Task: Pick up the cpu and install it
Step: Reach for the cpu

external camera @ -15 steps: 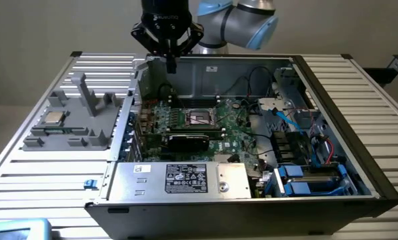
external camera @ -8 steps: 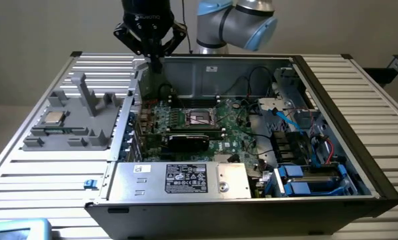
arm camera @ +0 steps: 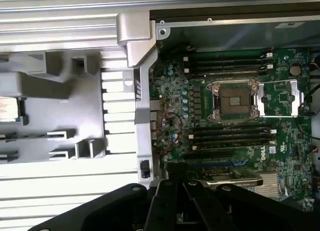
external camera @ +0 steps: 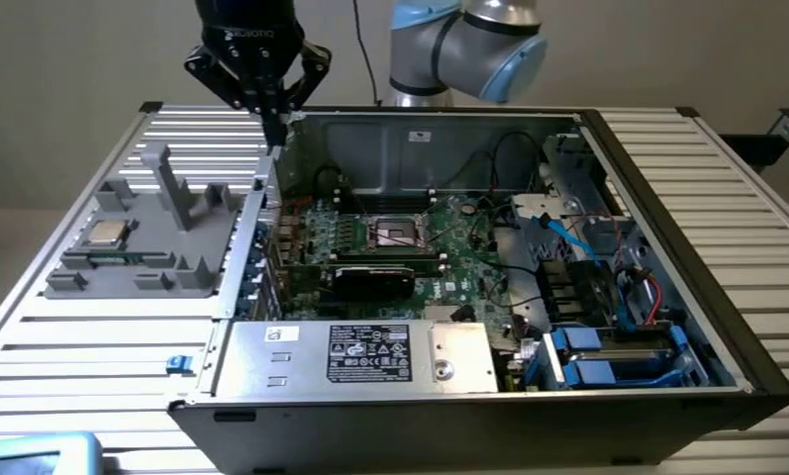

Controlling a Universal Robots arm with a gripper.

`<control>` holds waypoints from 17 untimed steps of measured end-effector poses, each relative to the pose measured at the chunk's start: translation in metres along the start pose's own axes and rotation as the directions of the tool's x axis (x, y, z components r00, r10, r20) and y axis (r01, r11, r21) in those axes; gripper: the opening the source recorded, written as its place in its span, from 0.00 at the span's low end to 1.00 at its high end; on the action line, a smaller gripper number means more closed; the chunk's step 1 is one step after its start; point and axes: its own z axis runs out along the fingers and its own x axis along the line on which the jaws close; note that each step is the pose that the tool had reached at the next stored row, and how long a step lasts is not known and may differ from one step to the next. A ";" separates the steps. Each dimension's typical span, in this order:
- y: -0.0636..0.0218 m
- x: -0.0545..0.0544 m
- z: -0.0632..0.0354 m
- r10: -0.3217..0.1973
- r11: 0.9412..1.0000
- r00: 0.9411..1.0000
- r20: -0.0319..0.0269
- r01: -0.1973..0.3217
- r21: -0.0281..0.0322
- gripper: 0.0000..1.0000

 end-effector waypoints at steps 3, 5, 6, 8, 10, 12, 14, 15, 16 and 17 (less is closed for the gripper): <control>-0.0009 0.013 -0.0003 0.000 1.000 1.000 0.000 0.000 0.000 0.11; -0.0015 0.022 -0.0004 0.000 1.000 1.000 0.001 0.000 0.000 0.11; -0.0018 0.026 -0.0004 0.000 1.000 1.000 0.001 0.000 0.000 0.11; -0.0025 0.035 -0.0006 0.000 1.000 1.000 0.001 0.000 0.000 0.11; -0.0030 0.044 -0.0009 0.000 1.000 1.000 0.001 0.000 0.000 0.11; -0.0036 0.053 -0.0010 0.000 1.000 1.000 0.001 0.000 0.000 0.11; -0.0041 0.061 -0.0012 0.000 1.000 1.000 0.001 0.000 0.000 0.11; -0.0044 0.065 -0.0013 0.000 1.000 1.000 0.001 0.000 0.000 0.11; -0.0047 0.070 -0.0014 0.000 1.000 1.000 0.001 0.000 0.000 0.11; -0.0050 0.074 -0.0015 0.000 1.000 1.000 0.001 0.000 0.000 0.11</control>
